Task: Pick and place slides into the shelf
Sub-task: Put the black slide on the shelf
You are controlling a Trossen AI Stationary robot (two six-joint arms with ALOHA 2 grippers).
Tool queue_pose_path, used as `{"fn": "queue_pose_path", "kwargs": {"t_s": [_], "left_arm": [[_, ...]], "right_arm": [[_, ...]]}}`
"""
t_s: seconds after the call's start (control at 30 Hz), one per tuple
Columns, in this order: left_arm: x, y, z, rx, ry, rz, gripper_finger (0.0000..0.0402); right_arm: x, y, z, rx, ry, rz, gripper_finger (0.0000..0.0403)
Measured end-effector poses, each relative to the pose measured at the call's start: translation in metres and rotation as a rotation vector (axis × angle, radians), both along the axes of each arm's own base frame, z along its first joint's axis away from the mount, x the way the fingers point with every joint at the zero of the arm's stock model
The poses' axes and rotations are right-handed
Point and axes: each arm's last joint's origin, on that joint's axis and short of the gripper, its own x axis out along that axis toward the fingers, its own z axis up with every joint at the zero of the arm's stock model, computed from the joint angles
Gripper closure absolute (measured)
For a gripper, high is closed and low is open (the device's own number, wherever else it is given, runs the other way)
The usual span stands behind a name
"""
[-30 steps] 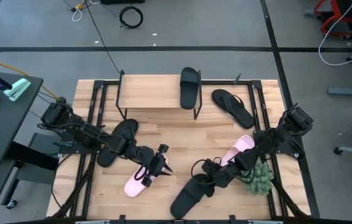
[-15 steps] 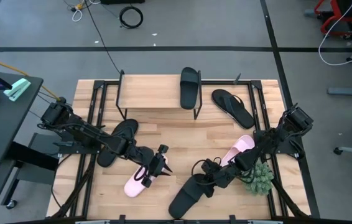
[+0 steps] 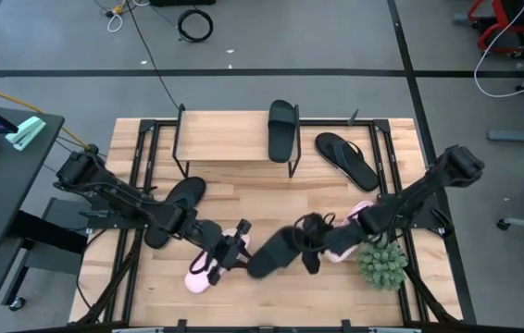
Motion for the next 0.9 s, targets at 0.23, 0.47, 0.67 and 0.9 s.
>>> {"fn": "queue_pose_path", "kwargs": {"t_s": [0.23, 0.47, 0.67, 0.9], "left_arm": [[0.006, 0.006, 0.007, 0.392, -0.125, 0.146, 0.0301], [0.017, 0.01, -0.01, 0.558, -0.117, 0.183, 0.0222], [0.028, 0.011, -0.013, 0.749, -0.197, 0.247, 0.0173], [0.039, 0.025, -0.025, 0.907, -0.158, 0.346, 0.0179]], "right_arm": [[-0.008, -0.025, 0.028, -0.071, -0.075, -0.015, 0.0403], [-0.012, -0.041, 0.044, -0.101, -0.131, -0.019, 0.0403], [-0.007, -0.055, 0.045, -0.068, -0.126, -0.007, 0.0403], [-0.002, -0.065, 0.048, -0.028, -0.162, 0.04, 0.0403]]}}
